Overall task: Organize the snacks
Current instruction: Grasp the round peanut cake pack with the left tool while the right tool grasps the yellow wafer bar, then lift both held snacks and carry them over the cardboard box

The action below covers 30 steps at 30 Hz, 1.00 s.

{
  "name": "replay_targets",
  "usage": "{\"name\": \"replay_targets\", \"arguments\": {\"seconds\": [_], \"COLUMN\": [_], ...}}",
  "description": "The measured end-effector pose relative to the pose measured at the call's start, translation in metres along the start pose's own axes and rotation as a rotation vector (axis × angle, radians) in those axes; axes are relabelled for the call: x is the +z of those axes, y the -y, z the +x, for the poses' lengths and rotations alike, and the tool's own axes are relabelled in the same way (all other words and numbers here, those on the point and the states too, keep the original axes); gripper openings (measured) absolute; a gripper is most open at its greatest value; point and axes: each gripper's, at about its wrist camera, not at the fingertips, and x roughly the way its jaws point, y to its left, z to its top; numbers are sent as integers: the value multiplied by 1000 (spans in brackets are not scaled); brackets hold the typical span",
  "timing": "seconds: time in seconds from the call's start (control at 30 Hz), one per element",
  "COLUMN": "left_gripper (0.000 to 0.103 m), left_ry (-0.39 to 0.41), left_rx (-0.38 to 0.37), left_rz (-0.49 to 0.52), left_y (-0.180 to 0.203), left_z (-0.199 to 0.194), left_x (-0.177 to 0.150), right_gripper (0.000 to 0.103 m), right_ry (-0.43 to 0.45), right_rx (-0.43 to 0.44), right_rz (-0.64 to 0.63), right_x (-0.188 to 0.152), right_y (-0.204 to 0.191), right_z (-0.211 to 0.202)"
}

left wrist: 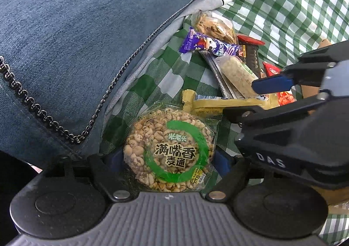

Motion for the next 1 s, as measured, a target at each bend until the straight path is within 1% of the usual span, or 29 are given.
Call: {"name": "replay_targets", "arguments": {"seconds": [0.13, 0.2, 0.27, 0.3, 0.33, 0.37, 0.5, 0.6, 0.7, 0.73, 0.83, 0.87, 0.9, 0.93, 1.0], "left_gripper": [85, 85, 85, 85, 85, 85, 85, 85, 85, 85, 85, 85, 85, 85, 85], "left_ry": [-4, -4, -2, -2, -2, -1, 1, 12, 38, 49, 69, 76, 82, 86, 84], "left_rx": [9, 13, 21, 24, 26, 26, 29, 37, 32, 27, 12, 8, 8, 9, 4], "left_rz": [4, 1, 3, 5, 5, 2, -8, -6, -4, 9, 66, 96, 121, 146, 181], "left_y": [2, 2, 3, 3, 4, 4, 4, 5, 7, 9, 22, 27, 32, 36, 44], "left_z": [3, 2, 2, 2, 2, 2, 1, -1, -6, -8, -11, -12, -13, -14, -14], "left_x": [2, 2, 2, 2, 2, 3, 3, 2, 2, 2, -1, -2, -4, -6, -10], "right_gripper": [45, 43, 22, 15, 11, 10, 10, 10, 11, 11, 11, 11, 11, 10, 10], "right_ry": [-59, -81, -97, -98, -96, -94, -69, -41, -12, -7, 17, 26, 22, 14, 29], "right_rx": [47, 50, 68, 75, 78, 79, 65, 18, -55, -71, -24, -19, -22, -30, -46], "right_rz": [45, 79, 97, 106, 126, 144, 226, 307, 462, 547, 744, 782, 801, 806, 800], "right_x": [-1, -3, -8, -11, -15, -18, -33, -49, -73, -85, -124, -134, -142, -145, -143], "right_y": [8, 12, 13, 14, 16, 20, 22, 18, 13, 11, -2, -9, -14, -18, -22], "right_z": [15, 17, 17, 15, 13, 13, -5, -29, -52, -57, -61, -60, -56, -53, -51]}}
